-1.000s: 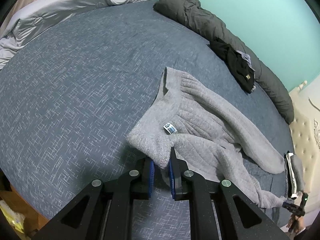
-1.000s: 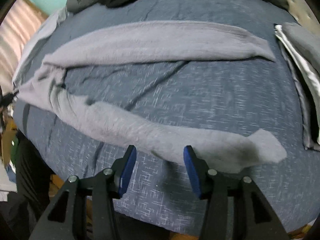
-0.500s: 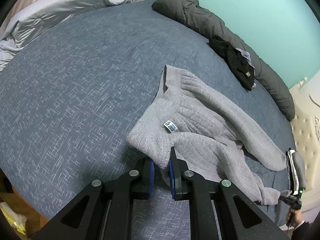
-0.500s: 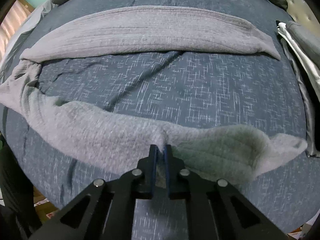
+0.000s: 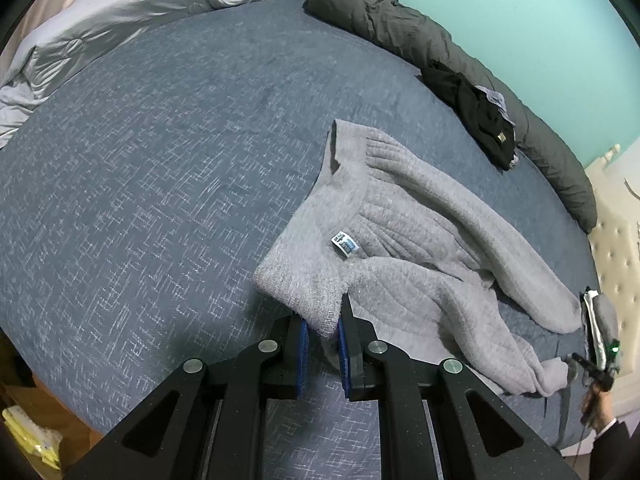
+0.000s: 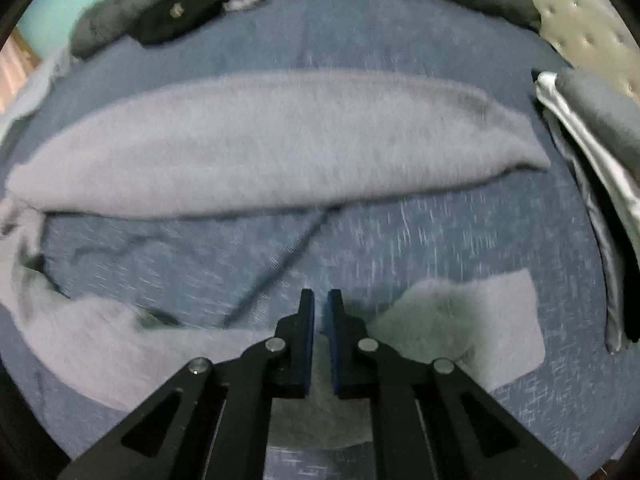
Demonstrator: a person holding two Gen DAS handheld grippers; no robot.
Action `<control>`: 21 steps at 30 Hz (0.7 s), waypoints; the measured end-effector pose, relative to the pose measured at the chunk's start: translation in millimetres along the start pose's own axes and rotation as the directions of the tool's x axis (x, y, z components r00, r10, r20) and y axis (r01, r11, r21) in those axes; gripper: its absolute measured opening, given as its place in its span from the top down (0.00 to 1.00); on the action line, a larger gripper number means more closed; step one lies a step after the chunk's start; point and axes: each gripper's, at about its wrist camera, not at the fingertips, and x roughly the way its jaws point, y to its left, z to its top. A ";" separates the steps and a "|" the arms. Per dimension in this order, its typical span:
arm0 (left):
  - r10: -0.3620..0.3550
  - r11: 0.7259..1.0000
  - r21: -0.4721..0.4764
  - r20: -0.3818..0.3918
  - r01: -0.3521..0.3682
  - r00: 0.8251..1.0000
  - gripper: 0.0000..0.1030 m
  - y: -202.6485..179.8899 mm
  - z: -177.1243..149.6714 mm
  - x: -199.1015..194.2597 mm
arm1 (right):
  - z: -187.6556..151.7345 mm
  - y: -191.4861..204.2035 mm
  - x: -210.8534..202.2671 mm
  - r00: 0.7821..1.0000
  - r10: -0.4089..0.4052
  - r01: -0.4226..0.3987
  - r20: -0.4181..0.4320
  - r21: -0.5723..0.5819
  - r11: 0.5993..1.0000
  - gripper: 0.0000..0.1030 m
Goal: Fold clothes
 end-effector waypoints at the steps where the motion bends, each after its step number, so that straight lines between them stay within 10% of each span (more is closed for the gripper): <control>1: 0.000 1.000 0.003 -0.001 0.000 1.000 0.87 -0.4 0.1 0.4 | -2.8 2.4 -6.6 1.000 0.016 -0.016 -0.004 -0.031 0.999 0.94; 5: -0.012 1.000 -0.005 0.000 0.012 1.000 0.87 0.1 0.8 0.9 | -24.0 4.7 -28.6 0.996 0.065 -0.071 -0.058 -0.107 0.992 0.90; 9: -0.020 1.000 -0.011 0.008 0.021 1.000 0.87 -1.0 0.9 -1.9 | -48.8 -3.0 -26.9 0.988 0.086 -0.095 -0.129 -0.064 0.993 0.54; 21: -0.020 1.000 -0.010 0.006 0.020 1.000 0.87 -1.0 -1.8 -3.6 | -66.6 -9.6 5.4 0.984 0.084 -0.082 -0.156 0.018 0.996 0.52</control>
